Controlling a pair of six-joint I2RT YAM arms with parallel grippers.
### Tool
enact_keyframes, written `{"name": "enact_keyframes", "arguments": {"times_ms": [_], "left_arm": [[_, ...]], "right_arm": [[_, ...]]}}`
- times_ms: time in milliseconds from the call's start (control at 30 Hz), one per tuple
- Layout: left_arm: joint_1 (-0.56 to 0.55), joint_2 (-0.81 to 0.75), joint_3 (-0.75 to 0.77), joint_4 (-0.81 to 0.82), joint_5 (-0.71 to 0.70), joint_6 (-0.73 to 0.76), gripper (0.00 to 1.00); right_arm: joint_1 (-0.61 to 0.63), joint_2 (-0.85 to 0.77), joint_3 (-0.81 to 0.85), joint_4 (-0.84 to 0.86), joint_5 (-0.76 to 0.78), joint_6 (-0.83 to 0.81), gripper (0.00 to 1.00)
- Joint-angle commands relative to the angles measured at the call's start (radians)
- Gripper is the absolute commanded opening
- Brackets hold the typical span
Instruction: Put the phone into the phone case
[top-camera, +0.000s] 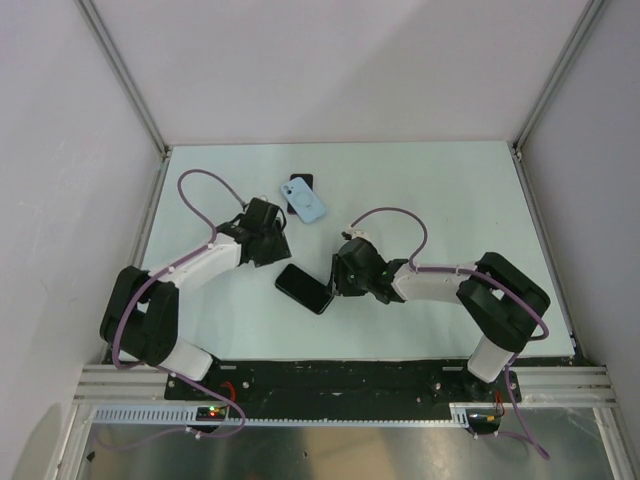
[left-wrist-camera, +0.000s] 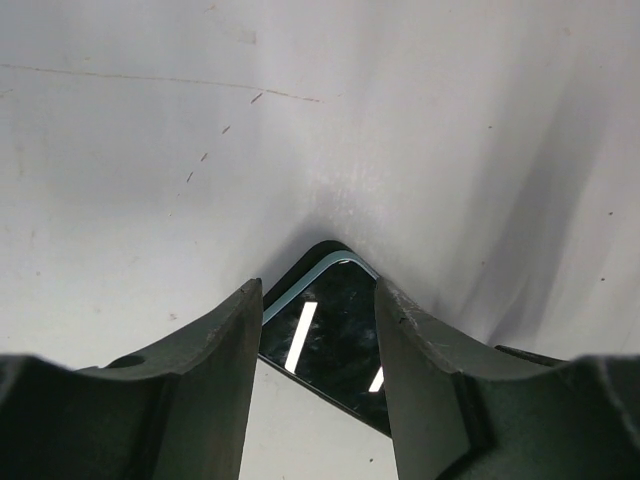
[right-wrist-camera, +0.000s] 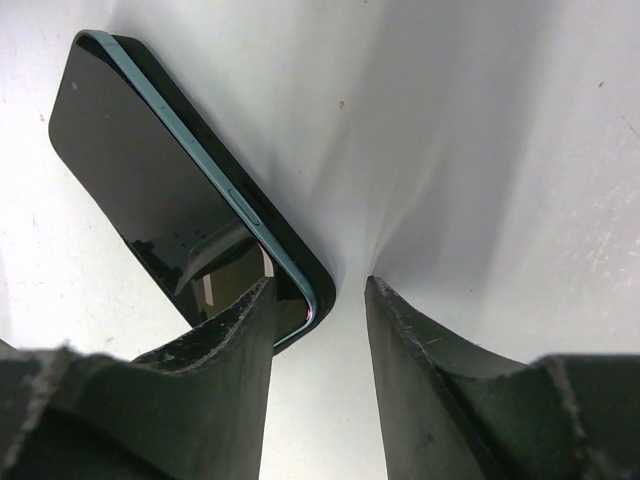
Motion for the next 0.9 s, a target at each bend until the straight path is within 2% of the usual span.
{"name": "enact_keyframes", "arguments": {"times_ms": [0,233,667,767,867], "left_arm": [[0.006,-0.027,-0.03,-0.017,-0.022,0.024,0.53],[0.006,-0.027,-0.044,-0.016,-0.022,0.022,0.53],[0.006,-0.003,-0.041,-0.017,-0.011,0.035,0.49],[0.005,0.001,-0.043,-0.017,-0.005,0.041,0.48],[0.005,0.007,-0.045,-0.017,-0.001,0.048,0.47]], "right_arm": [[-0.008,0.023,0.031,-0.03,0.03,-0.029,0.43],[0.006,0.051,0.034,-0.057,0.041,-0.038,0.34],[0.082,0.104,0.027,-0.155,0.157,-0.054,0.26],[0.081,0.093,0.027,-0.157,0.163,-0.065,0.28],[0.069,0.065,0.031,-0.134,0.138,-0.084,0.36]]}}
